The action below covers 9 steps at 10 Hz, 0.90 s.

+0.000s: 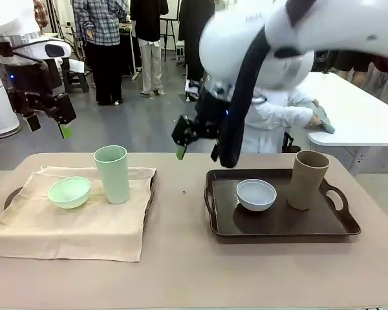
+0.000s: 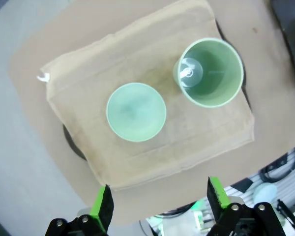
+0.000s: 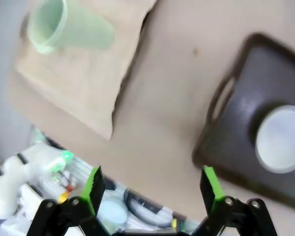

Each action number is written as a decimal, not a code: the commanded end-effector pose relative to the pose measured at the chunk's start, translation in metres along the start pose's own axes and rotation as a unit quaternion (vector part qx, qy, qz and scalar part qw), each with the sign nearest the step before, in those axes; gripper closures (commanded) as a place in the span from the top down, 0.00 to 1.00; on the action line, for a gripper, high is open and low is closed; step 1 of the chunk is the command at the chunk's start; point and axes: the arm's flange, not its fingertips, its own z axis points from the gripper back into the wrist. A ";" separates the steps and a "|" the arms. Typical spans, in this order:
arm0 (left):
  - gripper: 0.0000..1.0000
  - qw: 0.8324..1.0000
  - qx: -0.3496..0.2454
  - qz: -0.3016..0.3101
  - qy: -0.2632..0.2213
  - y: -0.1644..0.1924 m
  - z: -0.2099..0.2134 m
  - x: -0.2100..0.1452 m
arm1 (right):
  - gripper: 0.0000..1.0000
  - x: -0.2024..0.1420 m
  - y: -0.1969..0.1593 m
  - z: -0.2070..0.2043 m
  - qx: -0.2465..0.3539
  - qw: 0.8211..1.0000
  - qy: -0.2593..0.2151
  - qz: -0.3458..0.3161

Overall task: Set up a tray with a mat and arrange the tableware.
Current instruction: Place the Picnic Bowl and Reusable plastic cup back onto the Handle tray in front of the human's position, then pick up the Picnic Bowl and Reusable plastic cup from the Handle tray in front of the human's position and hold them in the air.

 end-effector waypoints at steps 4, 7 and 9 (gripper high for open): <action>1.00 1.000 0.000 0.008 0.000 -0.002 0.005 0.001 | 1.00 -0.011 0.043 0.042 -0.034 0.998 0.029 -0.034; 1.00 1.000 0.000 0.008 0.000 -0.002 0.005 0.001 | 1.00 -0.011 0.043 0.042 -0.034 0.998 0.029 -0.034; 1.00 1.000 0.000 0.008 0.000 -0.002 0.005 0.001 | 1.00 -0.011 0.043 0.042 -0.034 0.998 0.029 -0.034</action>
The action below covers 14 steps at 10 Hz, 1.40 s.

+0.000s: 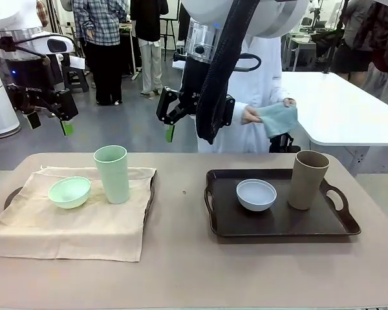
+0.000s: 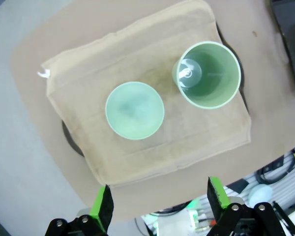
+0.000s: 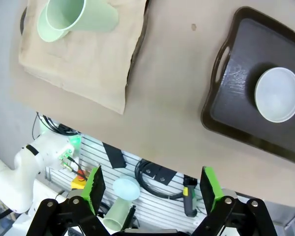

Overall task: Set up a tray with a mat and arrange the tableware.
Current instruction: Pick up the Picnic Bowl and Reusable plastic cup from the Handle tray in front of the human's position and hold them in the air.

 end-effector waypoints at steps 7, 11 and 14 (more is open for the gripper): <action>1.00 0.999 -0.043 -0.023 -0.015 0.010 0.010 -0.021 | 1.00 -0.016 -0.052 0.008 0.009 0.995 -0.033 -0.099; 1.00 0.985 -0.170 0.020 -0.031 0.071 0.011 -0.030 | 1.00 -0.125 -0.222 0.029 0.130 0.946 -0.100 -0.278; 1.00 0.970 -0.235 0.053 -0.021 0.124 0.002 -0.046 | 1.00 -0.211 -0.307 0.037 0.193 0.902 -0.163 -0.350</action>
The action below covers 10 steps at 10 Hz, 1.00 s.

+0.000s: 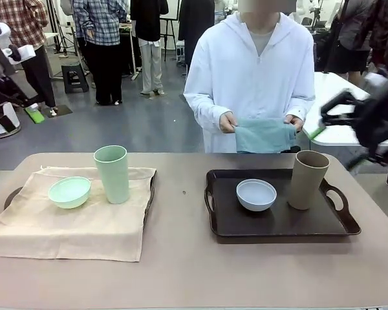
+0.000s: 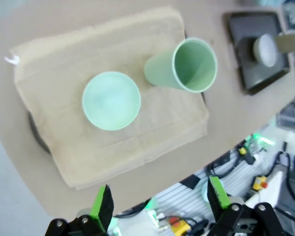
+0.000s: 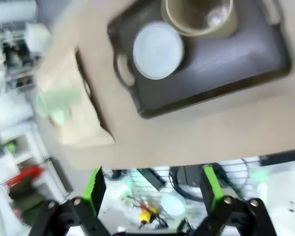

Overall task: Set up a tray with a mat and arrange the tableware.
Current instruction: Pick up the Picnic Bowl and Reusable plastic cup from the Handle tray in front of the human's position and hold them in the air.

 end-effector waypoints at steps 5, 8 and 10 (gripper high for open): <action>1.00 0.998 -0.052 0.000 -0.018 0.020 0.009 -0.008 | 1.00 0.010 -0.041 0.027 0.047 0.999 0.000 -0.012; 1.00 0.980 -0.189 -0.001 -0.068 0.071 0.019 -0.030 | 1.00 0.034 -0.112 0.084 0.171 0.983 0.051 0.040; 1.00 0.962 -0.254 -0.022 -0.098 0.089 0.021 -0.048 | 1.00 0.036 -0.146 0.104 0.230 0.968 0.079 0.059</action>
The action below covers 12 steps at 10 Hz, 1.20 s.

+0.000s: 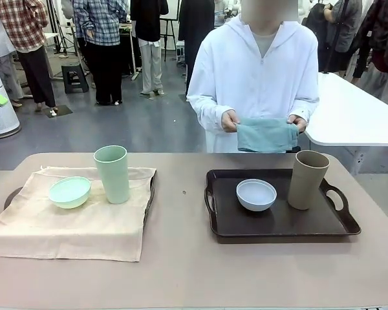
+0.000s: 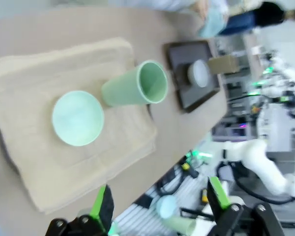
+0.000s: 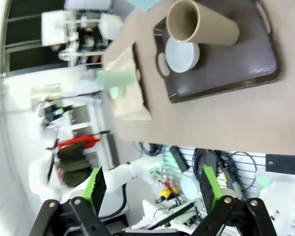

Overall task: Set up a tray with a mat and arrange the tableware.
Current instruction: Pick up the Picnic Bowl and Reusable plastic cup from the Handle tray in front of the human's position and hold them in the air.

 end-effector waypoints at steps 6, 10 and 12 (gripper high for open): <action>1.00 0.989 -0.107 0.081 -0.056 0.043 0.058 -0.071 | 1.00 0.005 -0.076 0.024 0.132 0.989 0.065 -0.015; 1.00 0.990 -0.103 0.076 -0.054 0.048 0.056 -0.073 | 1.00 0.002 -0.081 0.021 0.133 0.989 0.064 -0.016; 1.00 0.990 -0.103 0.076 -0.054 0.048 0.056 -0.073 | 1.00 0.002 -0.081 0.021 0.133 0.989 0.064 -0.016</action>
